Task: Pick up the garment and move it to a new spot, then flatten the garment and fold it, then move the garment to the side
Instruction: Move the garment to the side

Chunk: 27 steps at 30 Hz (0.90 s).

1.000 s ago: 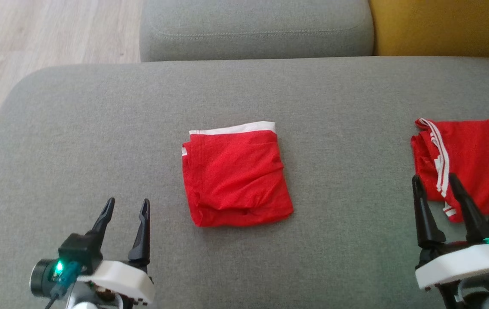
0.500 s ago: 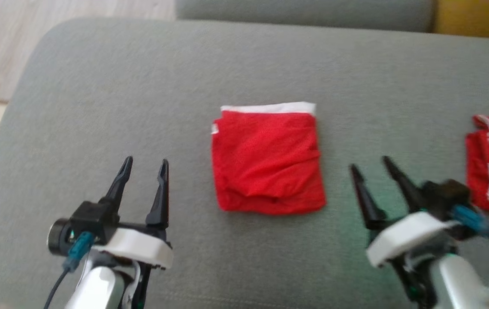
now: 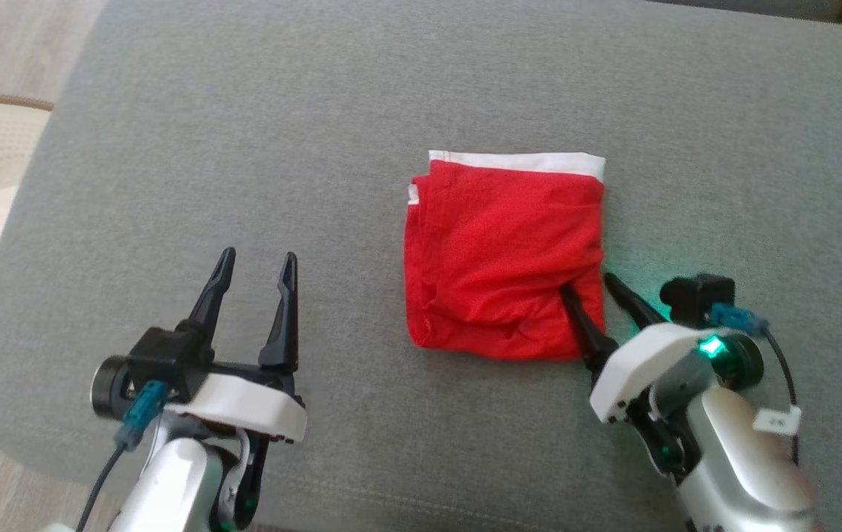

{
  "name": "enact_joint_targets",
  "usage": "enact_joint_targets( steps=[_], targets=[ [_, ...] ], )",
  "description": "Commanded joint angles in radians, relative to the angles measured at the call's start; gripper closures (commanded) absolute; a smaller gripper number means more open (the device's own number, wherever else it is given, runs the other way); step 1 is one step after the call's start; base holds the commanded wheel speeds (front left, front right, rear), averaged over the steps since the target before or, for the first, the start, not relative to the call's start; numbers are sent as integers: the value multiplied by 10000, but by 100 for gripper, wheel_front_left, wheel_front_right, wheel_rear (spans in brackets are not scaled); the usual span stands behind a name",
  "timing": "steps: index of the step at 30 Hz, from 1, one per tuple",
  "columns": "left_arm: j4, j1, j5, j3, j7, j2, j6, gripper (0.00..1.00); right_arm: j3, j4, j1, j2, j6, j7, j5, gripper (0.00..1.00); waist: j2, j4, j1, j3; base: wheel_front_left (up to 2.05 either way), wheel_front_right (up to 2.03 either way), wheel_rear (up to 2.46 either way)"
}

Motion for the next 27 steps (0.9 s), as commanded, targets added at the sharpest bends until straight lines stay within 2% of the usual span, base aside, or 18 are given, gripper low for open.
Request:
enact_joint_targets(
  steps=[1, 2, 3, 9, 13, 20, 27],
  targets=[
    [-255, -468, 132, 367, -108, 105, -32, 0, 264, 95, -78, 158, 65, 223, 47, 69, 0, -101, 0, 30, 0, 0, 0],
    [-258, -485, 149, 363, -111, 109, -59, 0, 322, 203, -149, 168, 65, 252, 101, 95, 0, -151, 0, 48, 0, 0, 0],
    [-256, -497, 168, 369, -113, 112, -68, 0, 399, 272, -202, 177, 65, 261, 192, 100, 0, -215, 0, 61, 0, 0, 0],
    [-280, -590, 263, 377, -120, 125, -110, 0, 780, 324, -522, 197, 65, 171, 236, 100, 0, -688, 0, 162, 0, 0, 0],
    [-379, -624, 311, 380, -121, 141, -121, 0, 712, 41, -595, 116, 65, 145, 167, 100, 0, -1259, 0, 214, 0, 0, 0],
    [-624, -614, 447, 395, -80, 445, -146, 0, 603, -1371, -190, -1038, 65, 494, -619, 100, 0, -2785, 0, 293, 0, 0, 0],
    [-979, -906, 542, 342, 120, 649, -190, 0, -440, -2997, 299, -2256, 65, 1328, -1156, 100, 0, -3942, 0, 479, 0, 0, 0]
  ],
)
